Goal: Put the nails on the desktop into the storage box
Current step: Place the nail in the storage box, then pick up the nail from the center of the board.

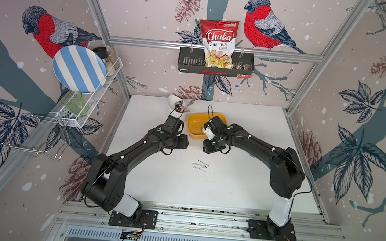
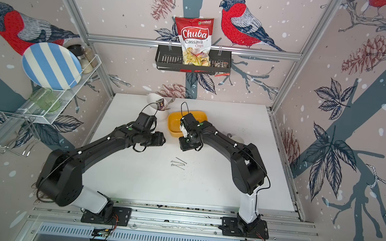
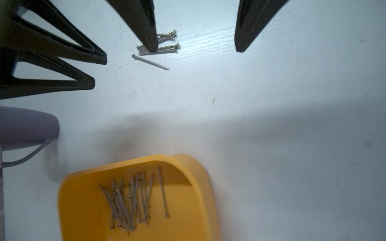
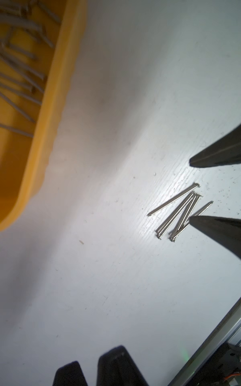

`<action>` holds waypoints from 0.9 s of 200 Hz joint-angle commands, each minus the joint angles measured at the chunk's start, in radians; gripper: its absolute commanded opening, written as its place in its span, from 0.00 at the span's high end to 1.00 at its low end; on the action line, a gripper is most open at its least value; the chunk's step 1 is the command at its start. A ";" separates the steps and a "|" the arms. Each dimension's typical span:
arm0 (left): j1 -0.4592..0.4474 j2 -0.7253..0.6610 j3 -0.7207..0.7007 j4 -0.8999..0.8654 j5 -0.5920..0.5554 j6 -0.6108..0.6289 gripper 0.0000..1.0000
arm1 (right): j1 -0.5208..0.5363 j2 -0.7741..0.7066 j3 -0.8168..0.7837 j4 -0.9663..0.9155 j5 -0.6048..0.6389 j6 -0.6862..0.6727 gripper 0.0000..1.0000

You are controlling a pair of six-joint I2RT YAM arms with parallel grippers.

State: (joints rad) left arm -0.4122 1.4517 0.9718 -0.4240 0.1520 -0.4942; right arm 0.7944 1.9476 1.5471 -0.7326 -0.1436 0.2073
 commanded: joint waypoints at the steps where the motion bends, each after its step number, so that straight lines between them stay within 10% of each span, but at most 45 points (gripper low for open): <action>1: 0.014 -0.068 -0.100 0.098 0.013 -0.077 0.39 | 0.037 0.049 0.022 -0.045 0.072 -0.086 0.57; 180: 0.027 -0.061 -0.101 0.036 -0.011 -0.031 0.38 | 0.114 0.198 0.034 -0.016 0.177 -0.066 0.58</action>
State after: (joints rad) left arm -0.3912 1.3842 0.8585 -0.3676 0.1535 -0.5526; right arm 0.9009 2.1216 1.5597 -0.7345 0.0086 0.1360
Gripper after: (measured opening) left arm 0.619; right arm 0.420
